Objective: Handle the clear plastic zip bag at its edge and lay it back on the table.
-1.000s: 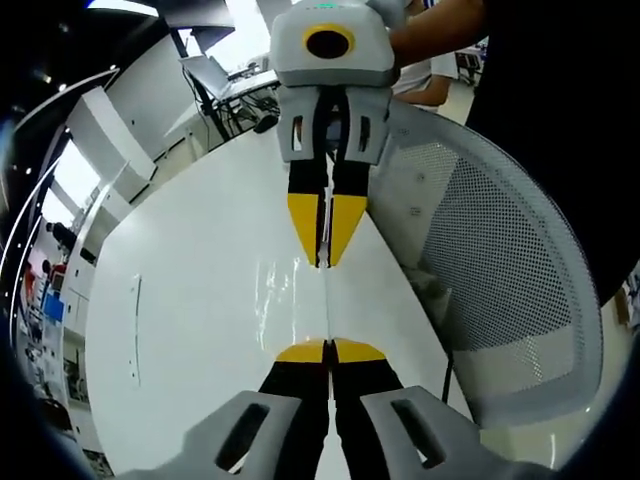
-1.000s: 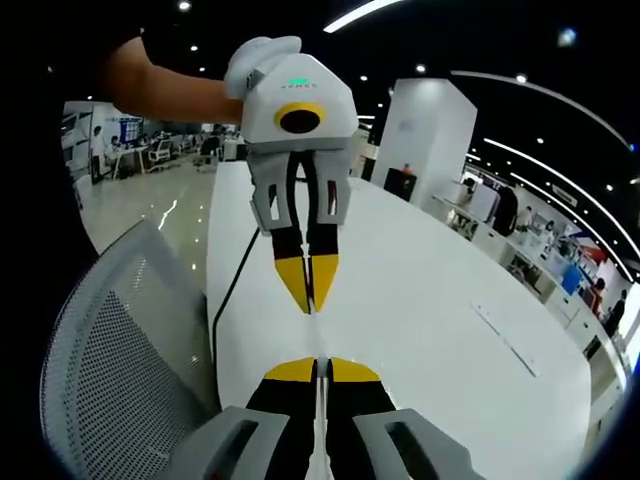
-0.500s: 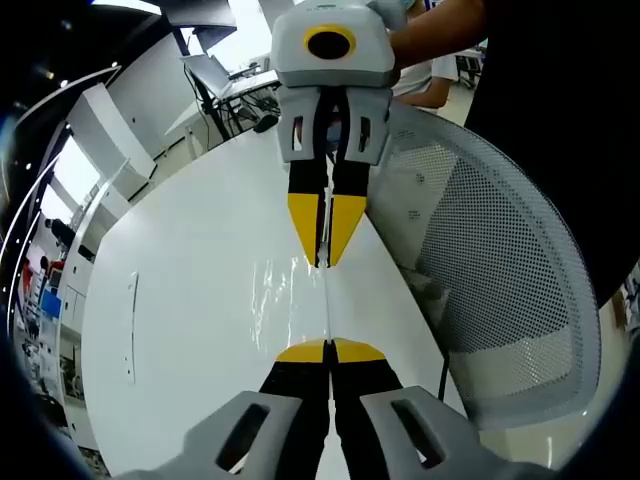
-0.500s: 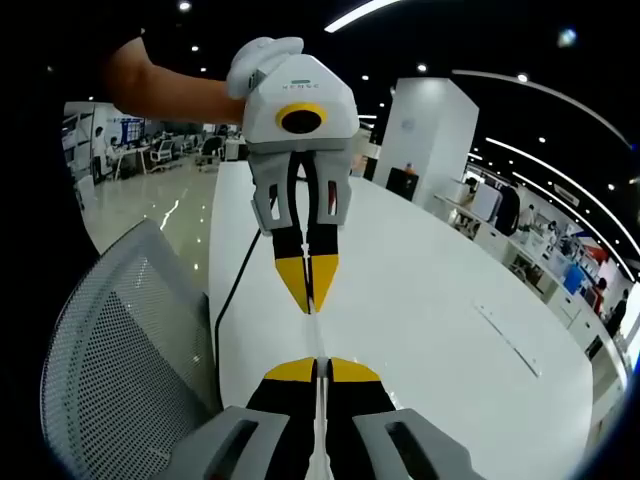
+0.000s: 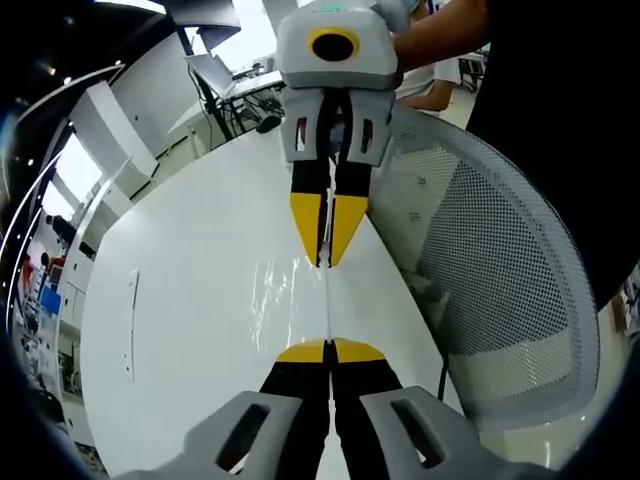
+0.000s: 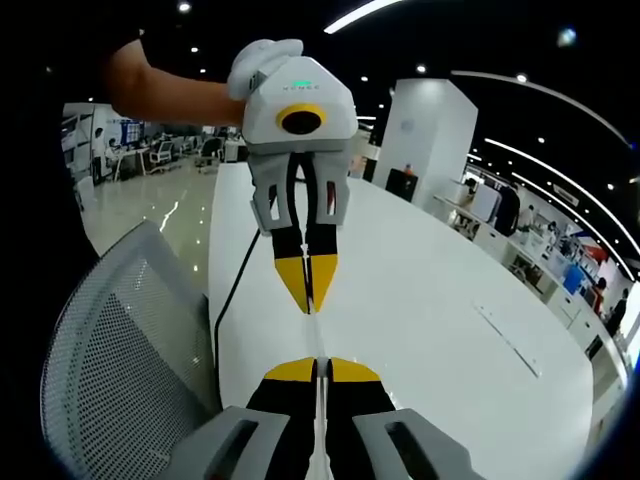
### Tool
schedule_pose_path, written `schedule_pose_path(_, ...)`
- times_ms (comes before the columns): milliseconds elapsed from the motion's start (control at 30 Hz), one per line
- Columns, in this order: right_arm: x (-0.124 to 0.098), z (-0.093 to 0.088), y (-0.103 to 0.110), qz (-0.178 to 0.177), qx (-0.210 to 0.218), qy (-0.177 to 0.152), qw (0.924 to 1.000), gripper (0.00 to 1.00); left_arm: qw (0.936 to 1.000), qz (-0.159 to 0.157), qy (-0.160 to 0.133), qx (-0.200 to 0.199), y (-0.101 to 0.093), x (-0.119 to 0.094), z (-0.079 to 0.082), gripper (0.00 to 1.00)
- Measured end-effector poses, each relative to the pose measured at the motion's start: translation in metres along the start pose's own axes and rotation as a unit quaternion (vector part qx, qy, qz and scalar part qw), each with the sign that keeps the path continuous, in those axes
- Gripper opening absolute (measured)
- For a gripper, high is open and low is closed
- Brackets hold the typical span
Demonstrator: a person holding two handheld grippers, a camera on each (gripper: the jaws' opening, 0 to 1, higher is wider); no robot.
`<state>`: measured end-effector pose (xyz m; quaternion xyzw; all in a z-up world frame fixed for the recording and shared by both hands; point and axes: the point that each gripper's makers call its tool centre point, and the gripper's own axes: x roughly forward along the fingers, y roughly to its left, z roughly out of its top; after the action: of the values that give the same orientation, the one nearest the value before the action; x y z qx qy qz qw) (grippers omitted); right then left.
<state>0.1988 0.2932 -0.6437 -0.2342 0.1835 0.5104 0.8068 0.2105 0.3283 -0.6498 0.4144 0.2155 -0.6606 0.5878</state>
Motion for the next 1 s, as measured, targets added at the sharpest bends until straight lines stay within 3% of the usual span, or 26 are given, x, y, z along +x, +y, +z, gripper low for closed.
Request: schedule_pose_path(1000,0.0017,0.0026,0.0041,0.009,-0.005,-0.001,1.0,0.0,0.9999,0.006,-0.005,-0.015,-0.0039,-0.0052,-0.0049,0.0)
